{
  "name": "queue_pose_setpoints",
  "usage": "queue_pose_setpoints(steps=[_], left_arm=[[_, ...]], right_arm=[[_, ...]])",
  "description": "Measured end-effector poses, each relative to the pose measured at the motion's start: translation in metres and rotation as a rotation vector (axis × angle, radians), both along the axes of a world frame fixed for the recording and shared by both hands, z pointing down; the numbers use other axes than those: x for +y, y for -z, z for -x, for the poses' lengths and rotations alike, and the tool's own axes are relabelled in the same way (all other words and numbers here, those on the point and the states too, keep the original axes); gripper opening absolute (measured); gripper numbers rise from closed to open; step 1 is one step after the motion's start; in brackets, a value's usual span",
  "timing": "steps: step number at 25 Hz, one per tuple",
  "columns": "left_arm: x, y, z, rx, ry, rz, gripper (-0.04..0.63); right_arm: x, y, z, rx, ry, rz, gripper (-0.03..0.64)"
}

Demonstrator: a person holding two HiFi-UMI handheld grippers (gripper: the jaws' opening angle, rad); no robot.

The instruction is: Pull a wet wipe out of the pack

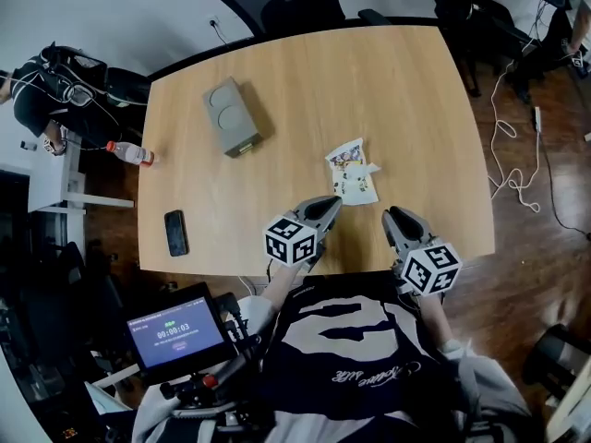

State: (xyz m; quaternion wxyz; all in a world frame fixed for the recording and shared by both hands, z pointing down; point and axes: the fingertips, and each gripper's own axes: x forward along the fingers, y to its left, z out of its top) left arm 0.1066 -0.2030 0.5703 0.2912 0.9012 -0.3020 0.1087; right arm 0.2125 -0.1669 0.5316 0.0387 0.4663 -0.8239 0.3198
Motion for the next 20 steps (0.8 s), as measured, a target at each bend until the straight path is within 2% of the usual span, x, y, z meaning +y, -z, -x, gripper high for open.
queue_pose_setpoints(steps=[5,9,13,15,20], left_arm=[[-0.018,-0.041,-0.020,-0.178,-0.038,0.050,0.003],[-0.015,-0.069,-0.019,-0.313,-0.066,0.087,0.003],[-0.005,-0.072,-0.016,-0.343,-0.082,0.109,0.003],[-0.004,-0.071,-0.017,-0.344,-0.082,0.106,0.003],[-0.007,-0.080,-0.027,-0.403,-0.111,0.068,0.003]], right_arm=[[-0.011,-0.008,-0.009,0.027,0.041,-0.002,0.088],[-0.015,-0.009,-0.016,0.054,0.040,-0.004,0.089],[-0.012,-0.007,-0.017,0.064,0.047,0.011,0.089],[-0.014,-0.010,-0.014,0.068,0.067,0.023,0.117],[-0.037,-0.029,-0.009,0.088,0.140,0.043,0.135]])
